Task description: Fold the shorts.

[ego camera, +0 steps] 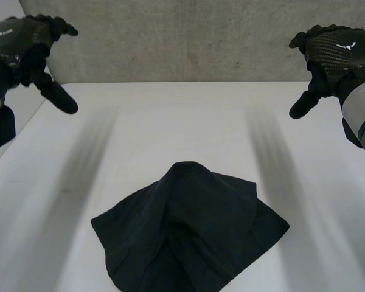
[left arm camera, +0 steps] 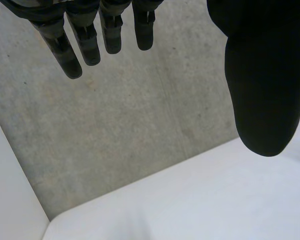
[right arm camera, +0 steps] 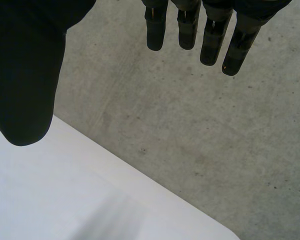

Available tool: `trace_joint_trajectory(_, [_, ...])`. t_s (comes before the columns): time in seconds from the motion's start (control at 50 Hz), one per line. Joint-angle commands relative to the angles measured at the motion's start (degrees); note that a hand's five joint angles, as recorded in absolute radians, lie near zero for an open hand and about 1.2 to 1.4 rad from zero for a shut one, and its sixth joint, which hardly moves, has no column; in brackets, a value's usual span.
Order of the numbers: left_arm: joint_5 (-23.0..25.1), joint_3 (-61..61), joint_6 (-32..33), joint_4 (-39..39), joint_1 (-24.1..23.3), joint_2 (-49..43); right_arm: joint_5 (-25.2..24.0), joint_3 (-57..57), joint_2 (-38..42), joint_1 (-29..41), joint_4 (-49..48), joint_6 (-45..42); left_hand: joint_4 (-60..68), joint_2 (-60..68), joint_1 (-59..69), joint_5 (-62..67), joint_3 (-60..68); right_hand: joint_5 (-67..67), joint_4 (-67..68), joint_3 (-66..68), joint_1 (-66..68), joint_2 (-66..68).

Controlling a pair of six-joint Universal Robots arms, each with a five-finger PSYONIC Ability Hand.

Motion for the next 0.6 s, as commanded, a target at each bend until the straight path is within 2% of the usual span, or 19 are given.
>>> trace_joint_trajectory(0.02, [0.45, -6.9, 0.3, 1.09, -0.65, 2.12, -2.23, 1.33, 0.08, 0.07, -0.08, -0.81, -1.57, -1.55, -1.97, -2.35, -1.93, -4.2, -3.53, -2.33, -1.87, -2.75])
trace_joint_trajectory(0.12, [1.33, -14.62, 3.1, 3.2, -1.17, 1.94, -9.96, 8.52, 0.08, -0.2, -0.87, -1.69, -0.73, -0.71, -1.13, -1.52, -1.1, -4.2, -3.53, -2.33, -1.87, -2.75])
trace_joint_trajectory(0.18, [4.57, -23.22, 13.35, 8.54, -2.05, 1.68, -17.76, 15.63, 0.08, -2.38, -2.44, -3.0, 1.46, 1.48, 1.06, 0.67, 1.09, -4.2, -3.53, -2.33, -1.87, -2.75])
trace_joint_trajectory(0.24, [5.46, -29.73, 21.44, 13.99, -2.14, 1.15, -21.65, 20.47, -0.09, -4.93, -5.6, -3.18, 3.3, 3.32, 2.9, 2.51, 2.93, -4.2, -3.53, -2.33, -1.87, -2.75])
trace_joint_trajectory(0.32, [4.85, -34.58, 27.96, 19.36, -2.93, -1.65, -23.33, 24.0, -0.09, -5.99, -10.26, -3.01, 6.33, 6.35, 5.93, 5.55, 5.96, -4.2, -3.53, -2.33, -1.87, -2.75])
trace_joint_trajectory(0.36, [4.68, -35.82, 29.21, 20.6, -3.28, -3.24, -23.16, 24.62, -0.01, -6.09, -11.24, -3.09, 8.18, 8.2, 7.78, 7.39, 7.81, -4.2, -3.53, -2.33, -1.87, -2.75])
trace_joint_trajectory(0.42, [4.5, -37.31, 29.39, 21.66, -3.46, -5.61, -23.16, 25.41, 0.26, -6.09, -12.56, -3.18, 15.41, 15.43, 15.01, 14.63, 15.05, -4.2, -3.53, -2.33, -1.87, -2.75])
trace_joint_trajectory(0.6, [4.76, -40.22, 29.21, 26.66, -3.28, -10.45, -23.16, 26.03, 1.75, -5.82, -12.74, -3.27, 16.26, 16.28, 15.86, 15.48, 15.9, -4.2, -3.53, -2.33, -1.87, -2.75])
